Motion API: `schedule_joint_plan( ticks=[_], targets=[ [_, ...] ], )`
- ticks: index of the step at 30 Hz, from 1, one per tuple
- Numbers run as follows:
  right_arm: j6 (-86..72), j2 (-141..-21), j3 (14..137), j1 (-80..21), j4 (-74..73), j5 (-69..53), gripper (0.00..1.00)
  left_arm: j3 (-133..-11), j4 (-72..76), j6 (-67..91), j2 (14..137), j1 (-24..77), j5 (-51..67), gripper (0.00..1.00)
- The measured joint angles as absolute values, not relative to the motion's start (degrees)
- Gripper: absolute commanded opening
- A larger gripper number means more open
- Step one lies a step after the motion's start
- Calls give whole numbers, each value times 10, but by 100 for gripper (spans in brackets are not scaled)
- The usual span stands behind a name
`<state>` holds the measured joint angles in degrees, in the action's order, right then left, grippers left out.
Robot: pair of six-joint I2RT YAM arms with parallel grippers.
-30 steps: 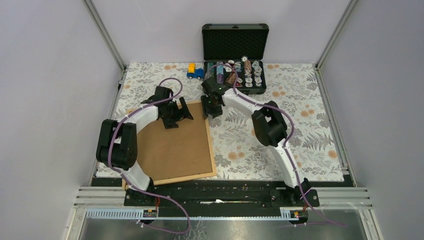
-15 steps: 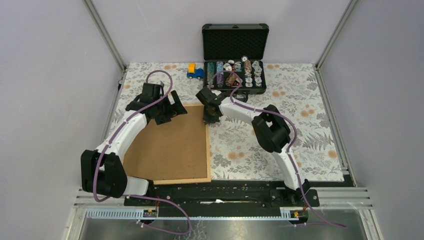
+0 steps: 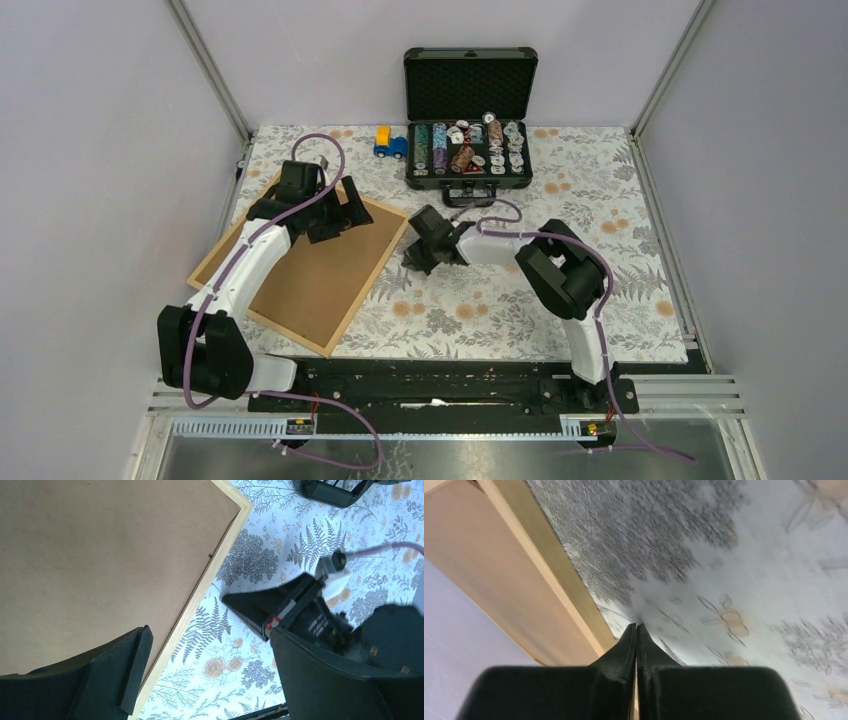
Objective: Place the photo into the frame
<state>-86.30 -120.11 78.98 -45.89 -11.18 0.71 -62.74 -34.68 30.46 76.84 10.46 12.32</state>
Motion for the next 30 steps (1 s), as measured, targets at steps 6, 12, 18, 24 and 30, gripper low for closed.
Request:
schedule_joint_plan(
  ticks=[6,12,18,24,30],
  targets=[
    [-928,-1112,657,-536,-58,57,65,-627,-341,287,768,105,124,99],
    [-658,-1074,682,-537,-66,83,100,-627,-328,283,775,105,127,99],
    [-350,-1149,855,-430,-91,21,100,-625,-326,285,758,104,126,99],
    [-162,-1318,1102,-403,-151,-16,87,-625,-326,286,719,104,127,99],
    [-85,-1444,1244,-406,-214,-32,77,-625,-333,286,708,105,127,99]
  ],
)
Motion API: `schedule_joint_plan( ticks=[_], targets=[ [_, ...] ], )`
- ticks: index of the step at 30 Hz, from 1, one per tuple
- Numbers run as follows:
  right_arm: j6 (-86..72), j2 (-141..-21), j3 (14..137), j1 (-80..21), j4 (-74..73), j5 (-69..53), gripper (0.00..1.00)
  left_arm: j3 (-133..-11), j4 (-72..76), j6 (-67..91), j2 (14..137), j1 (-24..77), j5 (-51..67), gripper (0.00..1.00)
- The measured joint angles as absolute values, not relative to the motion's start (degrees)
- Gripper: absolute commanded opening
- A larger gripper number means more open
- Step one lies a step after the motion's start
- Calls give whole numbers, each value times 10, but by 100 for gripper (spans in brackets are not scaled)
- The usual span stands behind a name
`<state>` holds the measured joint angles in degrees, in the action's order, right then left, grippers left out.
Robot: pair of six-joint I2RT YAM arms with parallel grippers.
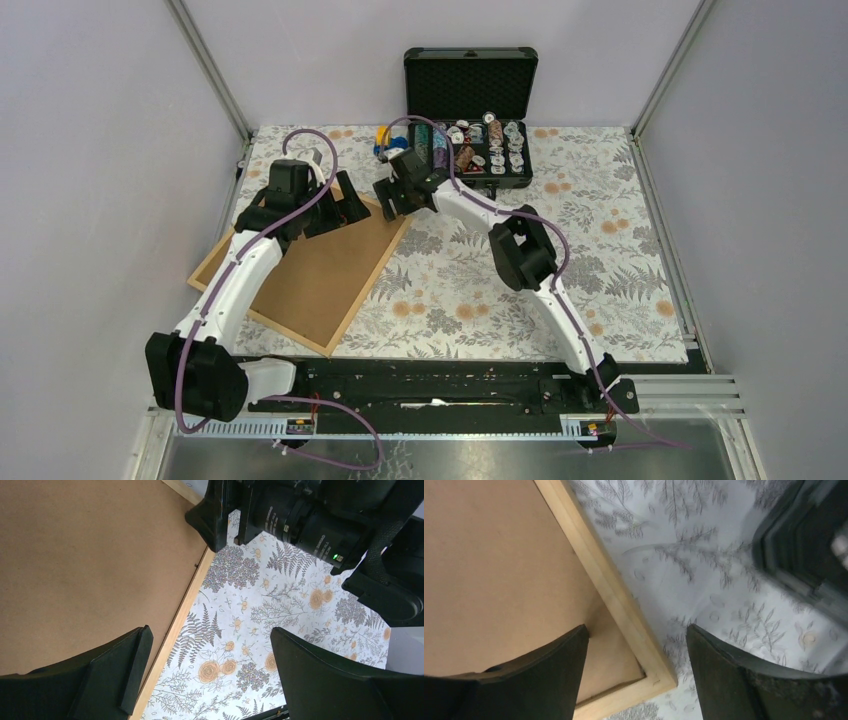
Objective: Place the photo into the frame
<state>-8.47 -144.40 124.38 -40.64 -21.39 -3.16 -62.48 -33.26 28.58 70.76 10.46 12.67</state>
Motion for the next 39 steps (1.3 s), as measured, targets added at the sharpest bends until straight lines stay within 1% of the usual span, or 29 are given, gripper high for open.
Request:
schedule_joint_plan(
  ticks=[1,2,4,5,6,8,11,12,14,17,20,24,25,26,29,31,32,34,39],
  targets=[
    [-73,-1455,1250,-407,-220,-29,74,-625,-333,286,708,105,127,99],
    [-68,-1459,1260,-407,-221,-30,67,-625,-334,286,708,105,127,99],
    [-58,-1462,1267,-407,-227,-29,52,-625,-334,286,708,105,128,99],
    [-59,-1465,1267,-407,-231,-32,40,-625,-334,286,708,105,129,99],
    [-58,-1465,1267,-407,-229,-37,31,-625,-334,286,708,105,129,99],
    [-52,-1464,1265,-408,-228,-29,23,-625,-333,287,708,105,131,99],
    [-54,-1441,1219,-407,-204,-25,4,-625,-329,287,715,105,134,99],
    [-54,-1430,1202,-408,-199,-21,0,-625,-328,287,721,105,135,99],
    [-68,-1397,1150,-411,-198,-9,0,-625,-324,287,738,105,138,99],
    [-131,-1346,1075,-417,-198,16,0,-625,-316,290,777,104,139,99],
    [-252,-1260,937,-420,-170,59,0,-623,-299,303,831,101,137,99],
    [-407,-1148,760,-433,-113,76,0,-605,-256,328,898,86,137,99],
    [-435,-1126,728,-441,-105,79,7,-600,-248,334,914,81,136,99],
    [-452,-1114,709,-447,-99,80,23,-594,-240,340,929,78,135,99],
    [-456,-1099,685,-465,-83,76,55,-569,-218,356,950,72,134,99],
    [-423,-1105,697,-464,-102,77,70,-554,-204,360,930,72,135,99],
    [-396,-1110,707,-461,-114,74,74,-549,-205,360,917,74,135,99],
    [-348,-1124,736,-454,-134,62,78,-548,-209,356,889,76,135,99],
    [-230,-1206,864,-446,-193,32,76,-555,-220,334,827,79,135,99]
  ],
)
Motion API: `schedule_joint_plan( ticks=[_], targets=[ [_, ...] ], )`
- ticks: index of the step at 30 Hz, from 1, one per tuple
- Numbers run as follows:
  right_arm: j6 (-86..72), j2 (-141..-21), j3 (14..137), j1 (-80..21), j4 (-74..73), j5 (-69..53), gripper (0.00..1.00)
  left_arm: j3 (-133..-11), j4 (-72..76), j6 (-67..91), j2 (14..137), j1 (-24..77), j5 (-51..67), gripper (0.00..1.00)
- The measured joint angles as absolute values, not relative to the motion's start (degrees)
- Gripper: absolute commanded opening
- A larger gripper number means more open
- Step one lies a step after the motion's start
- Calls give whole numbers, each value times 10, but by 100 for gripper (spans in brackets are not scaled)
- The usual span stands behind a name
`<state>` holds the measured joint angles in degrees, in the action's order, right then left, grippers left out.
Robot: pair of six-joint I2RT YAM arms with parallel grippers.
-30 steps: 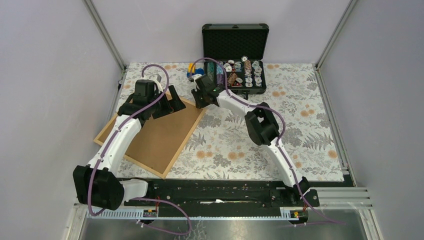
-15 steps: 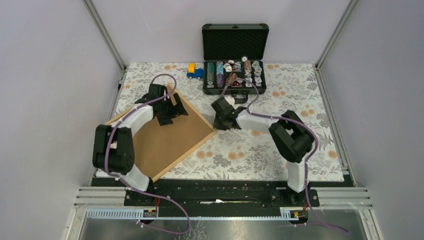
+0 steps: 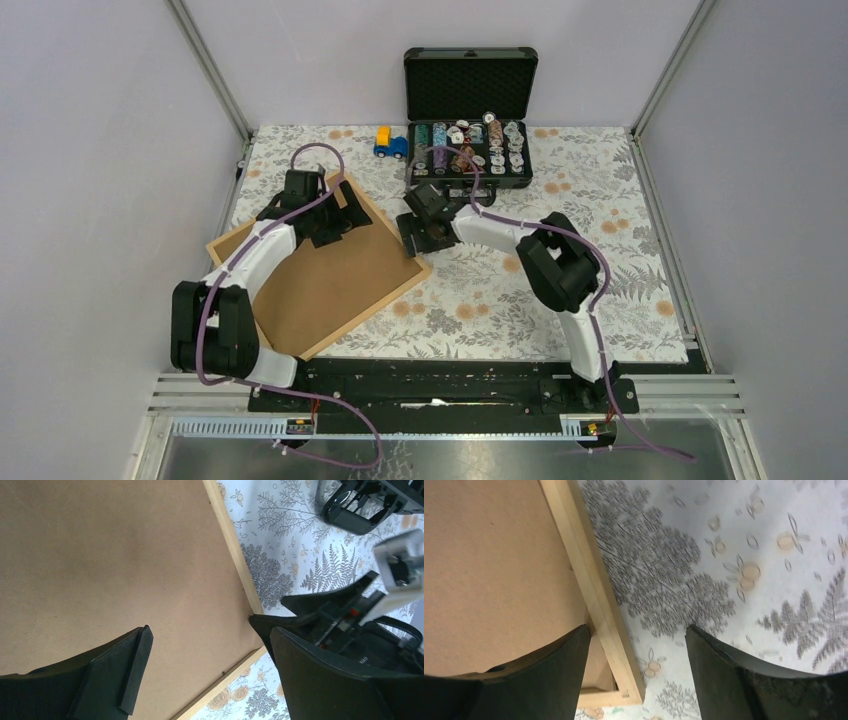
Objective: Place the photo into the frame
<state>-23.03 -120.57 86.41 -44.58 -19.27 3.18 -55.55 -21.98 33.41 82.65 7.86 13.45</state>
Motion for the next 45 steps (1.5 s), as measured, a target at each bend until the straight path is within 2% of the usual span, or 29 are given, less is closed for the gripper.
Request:
schedule_joint_plan(
  ticks=[1,8,11,14,21,24,25,27,28,30,32,36,40,45],
  targets=[
    [-214,-1220,887,-446,-206,27,73,-561,-225,330,822,79,135,99],
    [-179,-1298,1022,-452,-298,6,29,-571,-238,328,842,79,134,99],
    [-189,-1296,1017,-467,-299,39,9,-575,-231,343,891,79,134,99],
    [-208,-1266,956,-471,-253,54,0,-576,-219,367,957,79,136,99],
    [-327,-1138,715,-473,-62,23,0,-634,-205,410,1027,85,173,99],
    [-380,-1114,659,-482,5,13,1,-676,-196,410,1063,91,185,99],
    [-394,-1110,646,-488,24,9,5,-679,-184,410,1068,92,190,99],
    [-420,-1101,623,-499,56,0,29,-671,-163,410,1065,93,196,99],
    [-428,-1098,617,-503,60,-4,38,-660,-153,410,1057,94,198,99],
    [-430,-1096,616,-505,57,-17,52,-633,-136,406,1032,96,194,99],
    [-427,-1085,615,-501,35,-48,62,-618,-140,400,1012,99,190,99],
    [-411,-1068,616,-455,-18,-100,64,-621,-167,390,997,107,191,99],
    [-379,-1105,679,-386,-66,-126,63,-642,-159,396,1002,111,213,99],
    [-356,-1182,788,-374,-86,-135,58,-708,-78,424,1091,114,272,99]
  ],
)
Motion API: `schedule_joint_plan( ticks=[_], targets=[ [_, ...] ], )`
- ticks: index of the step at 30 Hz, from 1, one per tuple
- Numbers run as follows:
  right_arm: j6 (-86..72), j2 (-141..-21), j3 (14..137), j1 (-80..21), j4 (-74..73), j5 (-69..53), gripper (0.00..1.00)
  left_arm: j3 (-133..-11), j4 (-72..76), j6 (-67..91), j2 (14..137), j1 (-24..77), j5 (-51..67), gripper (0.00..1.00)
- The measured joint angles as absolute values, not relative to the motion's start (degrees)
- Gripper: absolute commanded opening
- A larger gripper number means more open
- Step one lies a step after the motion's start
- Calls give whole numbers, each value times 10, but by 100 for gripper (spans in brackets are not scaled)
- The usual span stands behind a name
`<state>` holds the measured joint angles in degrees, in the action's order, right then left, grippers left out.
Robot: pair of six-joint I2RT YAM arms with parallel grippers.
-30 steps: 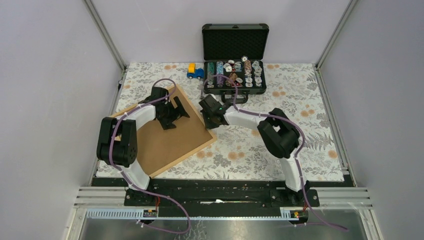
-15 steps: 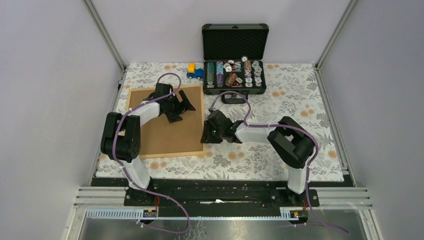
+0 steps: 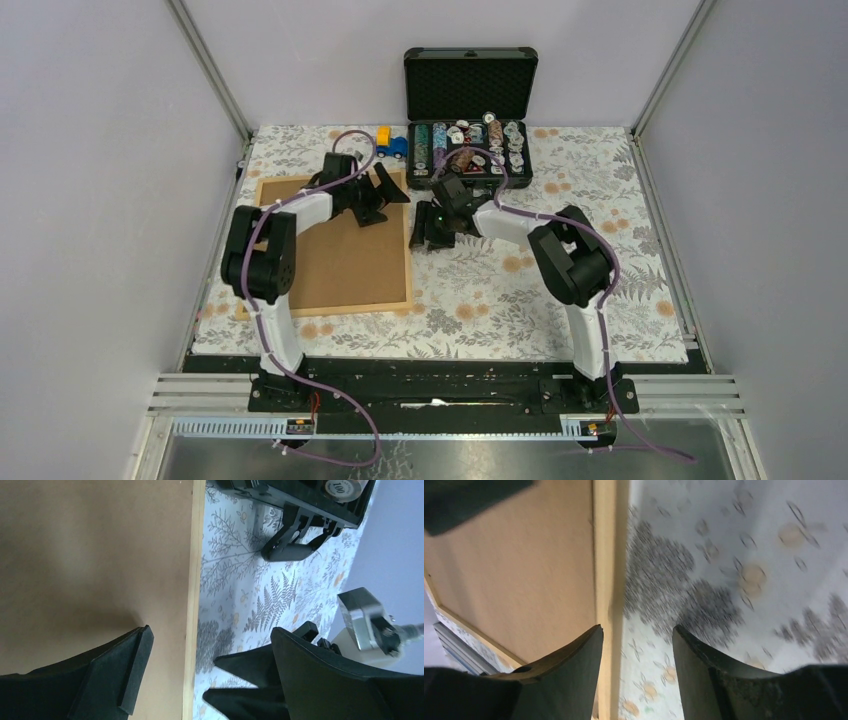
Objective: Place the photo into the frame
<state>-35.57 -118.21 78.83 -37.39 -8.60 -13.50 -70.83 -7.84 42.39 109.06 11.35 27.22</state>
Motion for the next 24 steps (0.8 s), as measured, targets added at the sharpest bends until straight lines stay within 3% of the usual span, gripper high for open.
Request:
schedule_joint_plan(
  ticks=[6,24],
  targets=[
    [-348,-1251,885,-377,-100,-157,54,-705,29,470,1142,112,323,99],
    [-343,-1270,927,-394,-143,-111,48,-576,96,532,1072,72,251,99]
  ],
)
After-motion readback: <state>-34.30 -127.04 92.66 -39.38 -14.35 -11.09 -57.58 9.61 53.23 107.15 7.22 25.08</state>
